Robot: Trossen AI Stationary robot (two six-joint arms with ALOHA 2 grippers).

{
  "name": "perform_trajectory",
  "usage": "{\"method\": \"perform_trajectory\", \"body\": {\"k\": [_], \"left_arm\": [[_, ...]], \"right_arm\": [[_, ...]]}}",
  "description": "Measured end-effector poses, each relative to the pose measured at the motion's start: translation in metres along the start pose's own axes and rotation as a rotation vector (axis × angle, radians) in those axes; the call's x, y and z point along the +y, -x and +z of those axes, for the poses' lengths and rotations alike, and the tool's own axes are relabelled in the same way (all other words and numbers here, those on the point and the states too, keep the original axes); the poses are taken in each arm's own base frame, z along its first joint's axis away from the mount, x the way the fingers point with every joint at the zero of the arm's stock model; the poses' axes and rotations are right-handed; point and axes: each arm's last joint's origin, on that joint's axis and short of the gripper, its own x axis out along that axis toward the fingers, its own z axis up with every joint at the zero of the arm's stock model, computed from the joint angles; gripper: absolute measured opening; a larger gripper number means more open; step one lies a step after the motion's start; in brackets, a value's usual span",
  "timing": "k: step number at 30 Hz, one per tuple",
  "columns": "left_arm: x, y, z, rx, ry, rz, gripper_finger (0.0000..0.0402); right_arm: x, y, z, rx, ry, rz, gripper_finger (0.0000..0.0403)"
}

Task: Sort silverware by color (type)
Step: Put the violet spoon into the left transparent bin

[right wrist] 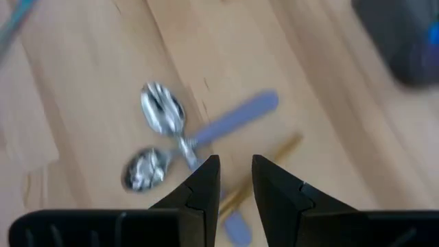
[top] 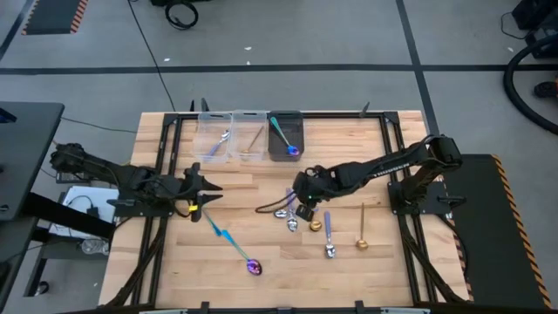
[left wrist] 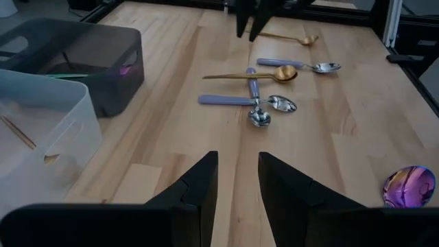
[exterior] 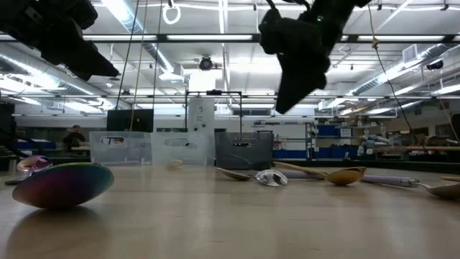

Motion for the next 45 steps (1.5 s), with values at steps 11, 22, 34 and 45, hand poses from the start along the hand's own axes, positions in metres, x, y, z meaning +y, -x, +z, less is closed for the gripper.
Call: {"method": "perform_trajectory", "body": {"k": [11, 22, 34, 45], "left_arm": [[0.000, 0.000, 0.005, -0.053, -0.079, 0.025, 0.0112], [-0.002, 0.002, 0.020, -0.207, -0.161, 0.059, 0.0112], [-0.001, 0.002, 0.021, -0.219, -0.160, 0.108, 0.0112], [0.000, 0.002, 0.020, -0.202, -0.166, 0.109, 0.0112]], "right_arm": [[0.014, 0.004, -0.043, 0.130, -0.176, -0.145, 0.0095], [0.031, 0.019, -0.077, 0.244, -0.254, -0.209, 0.0095], [0.049, 0.018, -0.087, 0.193, -0.439, -0.123, 0.0113], [0.059, -0.012, -0.108, 0.264, -0.532, -0.139, 0.0186]]}}
